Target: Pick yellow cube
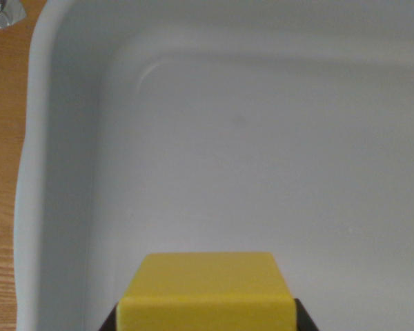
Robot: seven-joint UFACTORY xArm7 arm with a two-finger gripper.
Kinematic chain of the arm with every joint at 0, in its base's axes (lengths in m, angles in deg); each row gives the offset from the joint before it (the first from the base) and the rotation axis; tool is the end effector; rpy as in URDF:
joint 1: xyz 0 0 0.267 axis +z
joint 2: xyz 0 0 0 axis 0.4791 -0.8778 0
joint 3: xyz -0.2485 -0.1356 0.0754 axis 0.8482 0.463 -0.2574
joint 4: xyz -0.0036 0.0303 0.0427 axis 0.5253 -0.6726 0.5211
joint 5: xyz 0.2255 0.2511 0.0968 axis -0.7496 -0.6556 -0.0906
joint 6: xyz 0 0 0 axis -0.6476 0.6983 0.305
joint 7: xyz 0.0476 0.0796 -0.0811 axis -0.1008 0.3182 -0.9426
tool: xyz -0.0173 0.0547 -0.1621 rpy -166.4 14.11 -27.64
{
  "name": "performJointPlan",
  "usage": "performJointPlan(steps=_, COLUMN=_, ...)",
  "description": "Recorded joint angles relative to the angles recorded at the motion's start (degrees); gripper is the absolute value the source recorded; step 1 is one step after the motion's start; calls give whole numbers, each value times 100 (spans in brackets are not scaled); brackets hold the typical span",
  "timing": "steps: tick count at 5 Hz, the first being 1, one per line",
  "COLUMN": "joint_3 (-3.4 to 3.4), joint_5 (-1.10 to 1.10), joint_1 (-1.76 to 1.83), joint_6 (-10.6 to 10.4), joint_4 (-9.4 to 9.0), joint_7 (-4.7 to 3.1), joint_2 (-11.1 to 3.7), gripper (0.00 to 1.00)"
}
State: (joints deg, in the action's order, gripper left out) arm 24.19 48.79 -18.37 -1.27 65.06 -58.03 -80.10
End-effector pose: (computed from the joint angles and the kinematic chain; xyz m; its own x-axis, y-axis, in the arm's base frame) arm 0.4653 0.1594 0.3224 0.9940 0.1007 -0.0435 0.1002 -0.9949 -0.0139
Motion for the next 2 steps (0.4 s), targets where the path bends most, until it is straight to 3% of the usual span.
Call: performJointPlan(steps=2, joint_3=-2, joint_5=-6, joint_1=-2, joint_6=98, joint_4=63, joint_7=-3, joint_2=35, gripper=100)
